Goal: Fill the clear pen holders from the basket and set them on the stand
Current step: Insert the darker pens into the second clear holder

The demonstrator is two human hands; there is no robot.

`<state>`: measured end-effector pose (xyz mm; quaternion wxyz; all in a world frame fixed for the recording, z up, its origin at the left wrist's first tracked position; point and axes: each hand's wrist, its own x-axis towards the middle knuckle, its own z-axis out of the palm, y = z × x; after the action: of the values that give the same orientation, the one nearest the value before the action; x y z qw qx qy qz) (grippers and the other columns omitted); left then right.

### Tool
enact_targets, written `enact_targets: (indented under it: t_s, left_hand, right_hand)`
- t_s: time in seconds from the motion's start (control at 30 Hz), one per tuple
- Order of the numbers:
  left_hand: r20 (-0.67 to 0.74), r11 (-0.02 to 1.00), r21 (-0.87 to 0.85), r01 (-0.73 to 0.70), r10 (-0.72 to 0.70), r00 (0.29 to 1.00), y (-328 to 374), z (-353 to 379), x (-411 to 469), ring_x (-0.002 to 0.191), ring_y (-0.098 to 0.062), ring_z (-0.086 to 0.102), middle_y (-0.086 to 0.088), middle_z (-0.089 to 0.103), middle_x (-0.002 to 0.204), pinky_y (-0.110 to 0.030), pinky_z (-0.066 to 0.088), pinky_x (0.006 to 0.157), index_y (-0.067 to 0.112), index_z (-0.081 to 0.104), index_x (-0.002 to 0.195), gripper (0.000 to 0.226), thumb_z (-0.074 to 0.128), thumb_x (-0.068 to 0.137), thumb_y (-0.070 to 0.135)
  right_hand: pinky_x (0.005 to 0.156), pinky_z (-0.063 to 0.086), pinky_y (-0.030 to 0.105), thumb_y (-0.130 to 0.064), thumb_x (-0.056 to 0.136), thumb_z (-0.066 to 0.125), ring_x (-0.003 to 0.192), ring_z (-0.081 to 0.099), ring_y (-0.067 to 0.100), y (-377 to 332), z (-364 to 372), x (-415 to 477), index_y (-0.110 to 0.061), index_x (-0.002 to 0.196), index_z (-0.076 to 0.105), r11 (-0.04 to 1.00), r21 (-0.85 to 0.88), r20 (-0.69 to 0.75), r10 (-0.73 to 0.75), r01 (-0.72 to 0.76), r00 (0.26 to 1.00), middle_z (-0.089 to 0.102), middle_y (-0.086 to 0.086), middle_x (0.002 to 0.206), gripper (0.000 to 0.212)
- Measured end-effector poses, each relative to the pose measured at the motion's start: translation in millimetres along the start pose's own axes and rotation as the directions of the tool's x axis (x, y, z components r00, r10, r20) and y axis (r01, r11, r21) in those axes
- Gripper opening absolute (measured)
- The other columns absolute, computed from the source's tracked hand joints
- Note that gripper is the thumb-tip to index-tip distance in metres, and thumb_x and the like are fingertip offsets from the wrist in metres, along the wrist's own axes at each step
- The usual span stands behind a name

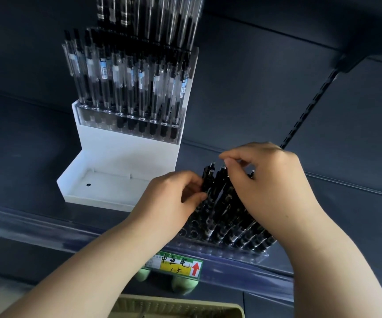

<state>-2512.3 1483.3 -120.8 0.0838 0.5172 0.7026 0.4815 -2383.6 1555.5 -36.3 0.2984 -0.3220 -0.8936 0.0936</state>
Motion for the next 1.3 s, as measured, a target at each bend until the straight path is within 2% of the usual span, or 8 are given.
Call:
enact_targets:
  t_s: [0.23,0.33,0.57,0.77,0.87,1.0,1.1,1.3]
  left_hand:
    - [0.039,0.977,0.197,-0.083,0.076,0.996,-3,-9,-19,0.09,-0.01,0.062,0.008,0.067,0.099,-0.025,0.051,0.081,0.022,0.065,0.108,0.023,0.064,0.085,0.027]
    - [0.053,0.923,0.344,-0.171,0.162,0.985,3,-17,-36,0.089,-0.021,0.064,-0.002,0.067,0.098,-0.037,0.055,0.073,0.015,0.065,0.108,0.025,0.066,0.084,0.022]
    - [0.202,0.766,0.537,-0.352,0.288,0.936,12,-22,-80,0.078,-0.026,0.065,-0.004,0.068,0.084,-0.034,0.056,0.059,0.007,0.071,0.092,0.024,0.079,0.07,0.012]
    - [0.346,0.815,0.531,-0.231,0.04,0.937,-3,-7,-143,0.11,-0.018,0.051,0.004,0.057,0.114,-0.033,0.046,0.084,0.019,0.058,0.118,0.026,0.049,0.094,0.026]
    - [0.393,0.795,0.595,-0.121,-0.156,0.906,-11,4,-173,0.114,-0.015,0.048,0.007,0.053,0.117,-0.029,0.039,0.077,0.024,0.054,0.119,0.026,0.043,0.096,0.028]
    - [0.471,0.759,0.652,0.003,-0.407,0.783,-25,15,-203,0.108,-0.023,0.053,0.0,0.051,0.122,-0.031,0.04,0.079,0.022,0.055,0.12,0.03,0.041,0.095,0.016]
    - [0.501,0.723,0.688,0.052,-0.526,0.687,-38,20,-215,0.11,-0.029,0.052,-0.005,0.048,0.128,-0.035,0.044,0.089,0.019,0.054,0.125,0.037,0.04,0.092,0.008]
    - [0.469,0.645,0.757,0.101,-0.644,0.605,-54,36,-216,0.116,-0.03,0.051,-0.011,0.047,0.133,-0.036,0.044,0.096,0.012,0.05,0.129,0.047,0.037,0.087,-0.004]
  right_hand:
    - [0.068,0.05,0.029,-0.011,0.084,0.06,0.08,0.06,0.02,-10,-9,-24,-0.014,0.076,0.072,0.992,-0.037,-0.069,-0.126,0.124,0.99,0.069,-0.002,0.073,0.015]
    - [0.075,0.046,0.021,-0.014,0.081,0.056,0.083,0.061,0.018,-18,-12,-45,-0.014,0.083,0.073,0.988,-0.018,-0.083,-0.155,0.154,0.984,0.07,-0.004,0.079,0.018]
    - [0.076,0.048,0.022,-0.005,0.081,0.066,0.083,0.06,0.015,-16,7,-120,-0.012,0.087,0.073,0.99,0.05,0.014,-0.135,0.134,0.991,0.069,-0.003,0.082,0.011]
    - [0.083,0.042,0.024,-0.016,0.09,0.051,0.095,0.053,0.016,4,46,-185,-0.011,0.093,0.071,0.984,0.008,0.396,0.162,-0.18,0.904,0.067,0.001,0.093,0.021]
    - [0.072,0.04,0.026,-0.014,0.089,0.048,0.086,0.056,0.022,9,61,-206,-0.007,0.086,0.068,0.951,-0.068,0.488,0.294,-0.3,0.822,0.065,0.007,0.086,0.021]
    - [0.067,0.045,0.029,-0.017,0.091,0.045,0.076,0.056,0.026,18,78,-236,-0.015,0.074,0.061,0.893,-0.208,0.605,0.438,-0.399,0.665,0.061,0.007,0.077,0.023]
    - [0.07,0.045,0.027,-0.019,0.093,0.045,0.079,0.056,0.024,20,91,-249,-0.011,0.09,0.067,0.868,-0.302,0.653,0.489,-0.394,0.578,0.067,0.009,0.092,0.024]
    - [0.079,0.053,0.033,-0.012,0.09,0.047,0.091,0.063,0.028,22,114,-254,-0.009,0.101,0.067,0.833,-0.329,0.69,0.533,-0.444,0.49,0.067,0.011,0.1,0.024]
